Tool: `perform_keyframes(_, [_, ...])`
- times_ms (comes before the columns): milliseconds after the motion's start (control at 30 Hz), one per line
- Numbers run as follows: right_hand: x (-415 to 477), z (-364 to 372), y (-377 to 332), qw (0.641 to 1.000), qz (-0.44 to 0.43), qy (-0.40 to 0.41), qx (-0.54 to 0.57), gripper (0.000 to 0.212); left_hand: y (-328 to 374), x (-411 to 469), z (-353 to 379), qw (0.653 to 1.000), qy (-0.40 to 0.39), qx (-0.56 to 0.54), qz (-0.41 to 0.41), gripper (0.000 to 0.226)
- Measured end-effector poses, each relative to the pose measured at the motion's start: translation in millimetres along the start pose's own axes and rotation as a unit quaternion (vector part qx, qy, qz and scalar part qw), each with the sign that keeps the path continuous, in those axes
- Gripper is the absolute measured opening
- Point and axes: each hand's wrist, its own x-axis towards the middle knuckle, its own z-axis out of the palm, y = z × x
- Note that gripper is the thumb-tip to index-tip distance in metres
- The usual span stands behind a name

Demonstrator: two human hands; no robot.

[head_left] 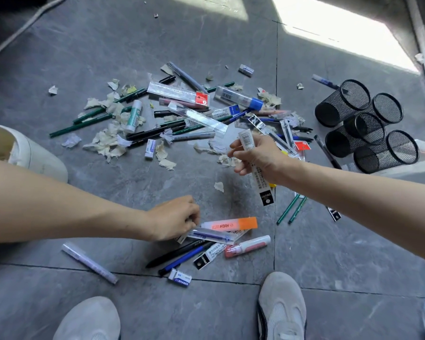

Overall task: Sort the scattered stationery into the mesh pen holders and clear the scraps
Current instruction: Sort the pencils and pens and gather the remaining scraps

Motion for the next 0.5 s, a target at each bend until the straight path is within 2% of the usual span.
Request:
perform_keyframes(100, [-2.2,1.7,3.1,0.997,-0.021,-0.025,-0.068,0.005,-2.0,1.1,-1.7,1.0,-0.005,0.005,-0.005,0.009])
perform_keyframes(167, [-6.9,7.3,11.0,0.991,-0.022,-0.055,-0.118,0.009,-3.5,1.8,-5.8,1.0,0.015,0.005,-0.022,0.01])
perform_keyframes(267, [-20.1,23.7,34.6,0.978,-0.002,-0.12,-0.171,0.004,-9.2,1.2,-14.7,0.994,0.081,0.02,-0.065,0.013])
perform_keyframes(367, [-27.6,40.2,61.8,0.931,-0.014,-0.187,-0.312,0.01,-18.6,-1.9,-25.9,0.981,0.161,0.052,-0.09,0.016])
perform_keyframes(433, [-29.6,47.2,71.2,0.908,-0.019,-0.207,-0.362,0.007,-24.5,-3.5,-33.0,0.968,0.219,0.073,-0.099,0.023])
perform_keyframes(500, [-28.7,50.3,71.5,0.895,-0.021,-0.218,-0.389,0.014,-31.0,-2.1,-38.9,0.95,0.269,0.099,-0.127,0.035])
